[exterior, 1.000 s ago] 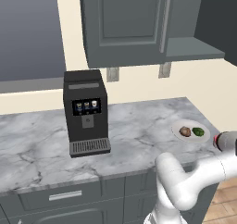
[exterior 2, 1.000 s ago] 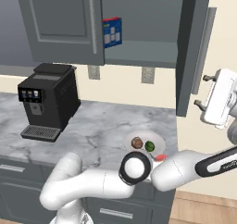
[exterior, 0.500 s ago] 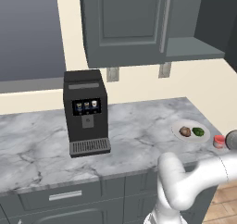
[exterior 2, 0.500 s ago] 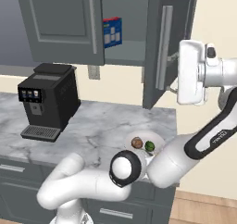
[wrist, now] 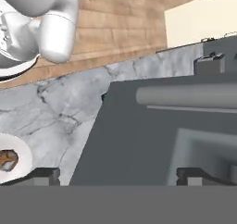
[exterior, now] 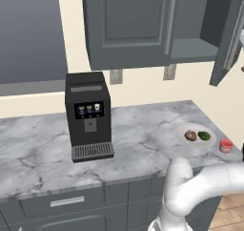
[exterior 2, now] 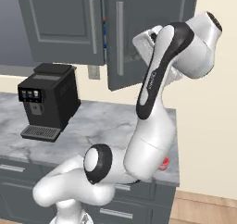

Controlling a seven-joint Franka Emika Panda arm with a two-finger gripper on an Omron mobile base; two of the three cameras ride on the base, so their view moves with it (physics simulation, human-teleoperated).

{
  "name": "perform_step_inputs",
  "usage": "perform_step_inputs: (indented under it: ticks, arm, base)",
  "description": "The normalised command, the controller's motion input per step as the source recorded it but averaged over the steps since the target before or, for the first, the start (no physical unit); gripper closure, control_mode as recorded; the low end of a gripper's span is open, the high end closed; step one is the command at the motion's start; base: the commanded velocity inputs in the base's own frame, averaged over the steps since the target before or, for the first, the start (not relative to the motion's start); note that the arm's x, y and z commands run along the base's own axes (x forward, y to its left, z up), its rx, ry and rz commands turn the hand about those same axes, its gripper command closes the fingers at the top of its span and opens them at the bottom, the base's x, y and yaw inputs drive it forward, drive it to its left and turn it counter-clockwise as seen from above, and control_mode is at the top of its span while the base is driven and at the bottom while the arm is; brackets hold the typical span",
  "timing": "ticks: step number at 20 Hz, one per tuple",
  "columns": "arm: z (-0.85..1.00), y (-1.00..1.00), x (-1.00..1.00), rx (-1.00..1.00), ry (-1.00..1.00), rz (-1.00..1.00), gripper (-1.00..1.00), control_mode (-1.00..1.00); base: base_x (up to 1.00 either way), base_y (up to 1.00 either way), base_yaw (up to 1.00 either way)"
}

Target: Pick the avocado and bread from the counter and place them on the plate. Then pick the jam from the cabinet and place it next to the plate. Lastly close the cabinet door.

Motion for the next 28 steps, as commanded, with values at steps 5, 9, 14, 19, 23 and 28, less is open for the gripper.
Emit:
perform_step_inputs:
  ticks: [5,9,14,19,23,28]
  arm:
    - [-0.17,1.0,1.0,-0.33,-0.28,-0.49,-1.0,-1.0]
    - [-0.45,1.0,1.0,-0.35,-0.21,-0.57,-1.0,-1.0]
    - [-0.66,0.82,1.0,-0.26,-0.31,-0.51,-1.0,-1.0]
    - [-0.71,0.32,1.0,-0.11,-0.43,-0.35,-1.0,-1.0]
    - [-0.67,0.0,1.0,-0.01,-0.42,-0.24,-1.0,-1.0]
    - [-0.36,-0.09,0.47,0.0,-0.64,0.0,-1.0,-1.0]
  base:
    - [0.0,0.0,0.0]
    - [0.0,0.0,0.0]
    - [0.0,0.0,0.0]
    - [0.0,0.0,0.0]
    - [0.0,0.0,0.0]
    - [0.0,0.0,0.0]
